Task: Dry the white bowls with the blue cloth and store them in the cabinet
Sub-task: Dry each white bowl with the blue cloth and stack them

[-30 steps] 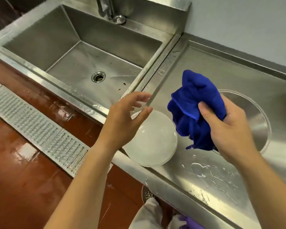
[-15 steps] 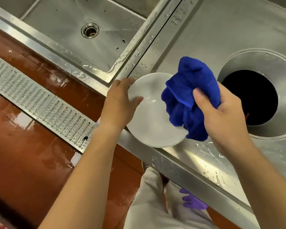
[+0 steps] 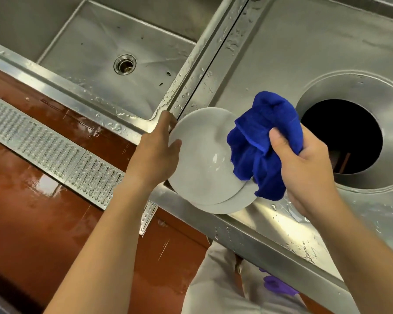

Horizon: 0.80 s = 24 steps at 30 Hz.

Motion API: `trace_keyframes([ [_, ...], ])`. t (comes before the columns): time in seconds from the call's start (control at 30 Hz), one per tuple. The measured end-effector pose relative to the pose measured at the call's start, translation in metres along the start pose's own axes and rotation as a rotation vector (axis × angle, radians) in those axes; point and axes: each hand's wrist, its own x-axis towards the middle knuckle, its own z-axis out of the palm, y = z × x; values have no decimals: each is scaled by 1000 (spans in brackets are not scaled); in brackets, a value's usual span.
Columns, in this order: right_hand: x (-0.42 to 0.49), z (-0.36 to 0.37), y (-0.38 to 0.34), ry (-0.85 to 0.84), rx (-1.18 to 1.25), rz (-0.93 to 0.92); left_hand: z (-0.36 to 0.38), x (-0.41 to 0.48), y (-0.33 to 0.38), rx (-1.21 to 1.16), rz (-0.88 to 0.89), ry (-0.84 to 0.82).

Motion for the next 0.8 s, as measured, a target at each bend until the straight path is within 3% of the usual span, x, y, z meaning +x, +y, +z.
trace_keyframes([
  [0.1,-2,-5,-12,39,111,49,-5,-12,2,-148,-73,-26],
  [0.23,-3,-20,-38,101,367,98,-10,-32,14,-651,-191,-37],
  [0.4,1,-57,-75,213,531,40,-3,-39,48,-1116,-250,-233],
  [0.53,6,-84,-89,381,169,-179,18,-36,90,-1273,-279,-331],
  [0.63,18,-93,-83,235,-256,-319,42,-36,132,-1317,-272,-409],
  [0.73,33,-90,-68,113,-566,-247,64,-39,169,-1290,-176,-544],
  [0.8,35,-93,-64,62,-618,-185,77,-38,188,-1276,-145,-544],
])
